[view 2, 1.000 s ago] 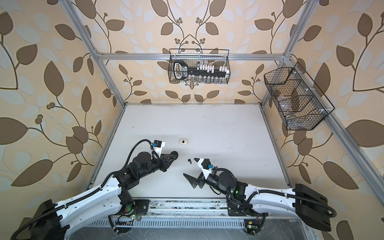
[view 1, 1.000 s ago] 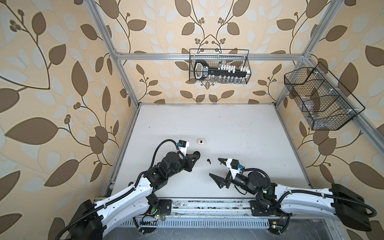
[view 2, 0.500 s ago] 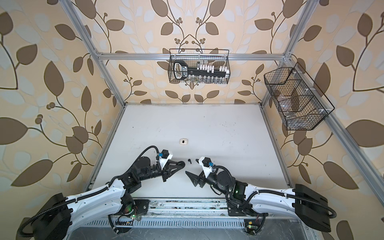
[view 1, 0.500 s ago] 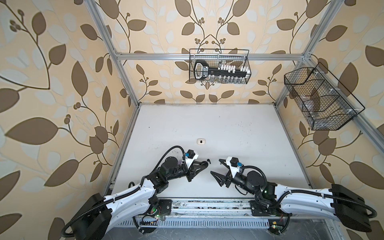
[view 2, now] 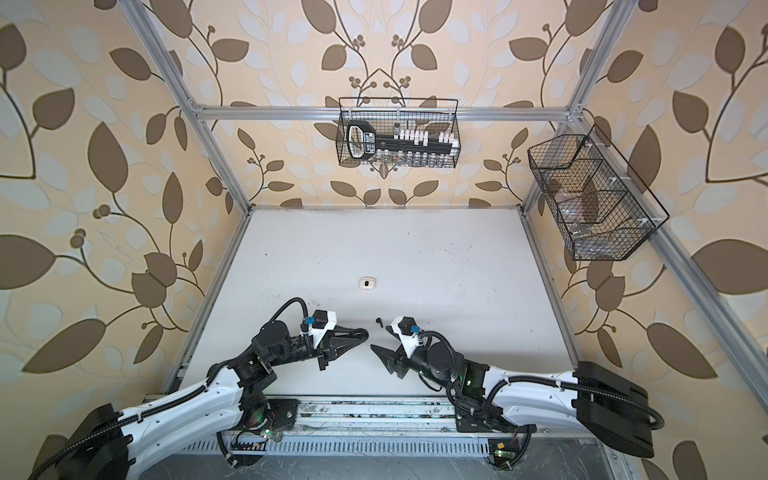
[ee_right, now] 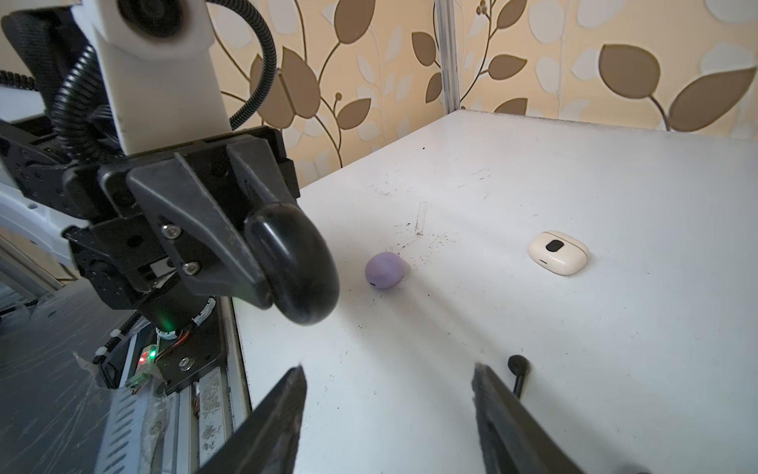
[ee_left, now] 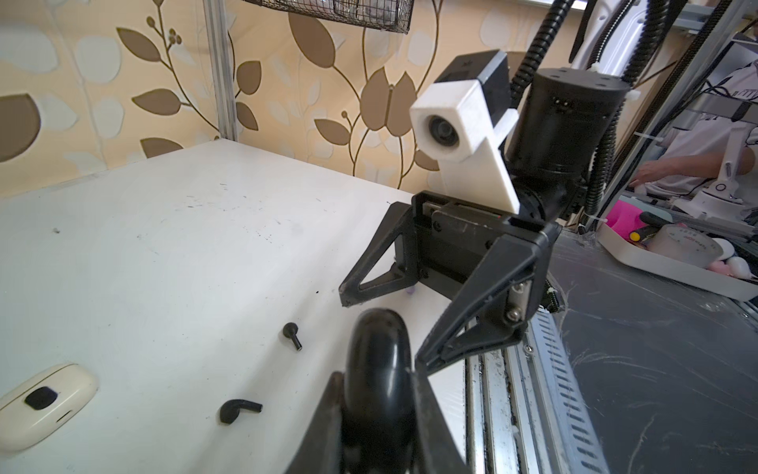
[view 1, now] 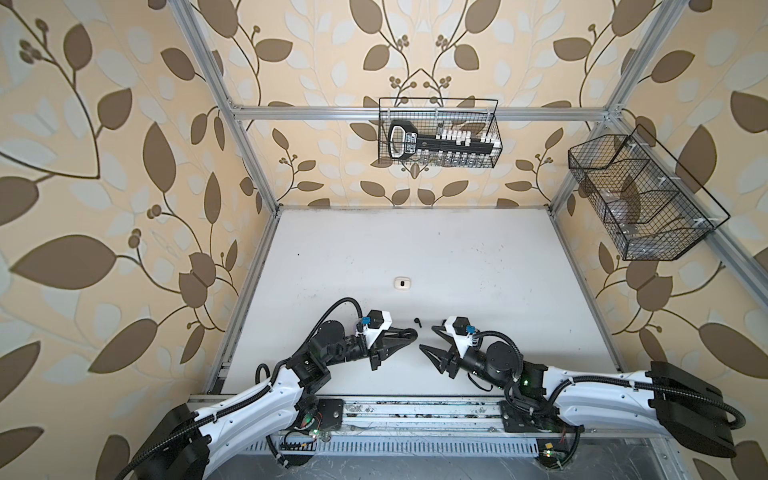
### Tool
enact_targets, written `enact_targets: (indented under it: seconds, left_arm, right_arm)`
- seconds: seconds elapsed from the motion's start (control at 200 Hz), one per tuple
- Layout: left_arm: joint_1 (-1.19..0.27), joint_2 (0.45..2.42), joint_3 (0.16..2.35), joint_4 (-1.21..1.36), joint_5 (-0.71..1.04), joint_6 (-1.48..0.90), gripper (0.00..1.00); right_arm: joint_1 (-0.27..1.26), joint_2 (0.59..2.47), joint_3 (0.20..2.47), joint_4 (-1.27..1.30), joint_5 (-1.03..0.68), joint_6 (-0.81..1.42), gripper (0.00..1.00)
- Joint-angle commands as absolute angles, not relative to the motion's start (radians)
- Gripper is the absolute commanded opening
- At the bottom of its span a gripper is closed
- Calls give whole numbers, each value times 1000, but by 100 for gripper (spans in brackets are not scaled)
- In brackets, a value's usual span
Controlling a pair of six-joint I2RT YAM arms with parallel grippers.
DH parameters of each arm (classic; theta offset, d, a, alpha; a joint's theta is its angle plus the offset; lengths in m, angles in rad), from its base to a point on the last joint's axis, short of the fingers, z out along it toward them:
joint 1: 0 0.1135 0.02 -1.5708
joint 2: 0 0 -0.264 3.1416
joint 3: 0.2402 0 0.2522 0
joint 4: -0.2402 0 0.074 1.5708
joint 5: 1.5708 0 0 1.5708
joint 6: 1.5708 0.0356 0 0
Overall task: Insert the wireless bluetooth earbuds into the charging case
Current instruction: 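Bring the open right gripper to the black case held by the left gripper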
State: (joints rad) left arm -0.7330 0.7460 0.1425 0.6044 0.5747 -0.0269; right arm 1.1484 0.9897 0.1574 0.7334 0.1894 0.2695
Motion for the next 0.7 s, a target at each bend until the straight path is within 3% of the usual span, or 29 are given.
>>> enact_targets:
  seconds: [0.0, 0.41, 0.695]
  left_arm:
    - [-738, 738, 136, 660, 616, -3, 0]
    - [-744, 814, 167, 663, 717, 31, 0]
    - [-753, 806, 172, 655, 743, 35, 0]
  right_arm:
    - [1158, 986, 192, 768, 157, 267, 64]
    - [1158, 951, 215, 749, 144, 240, 61]
    - [1149, 1023, 248, 764, 151, 232, 57]
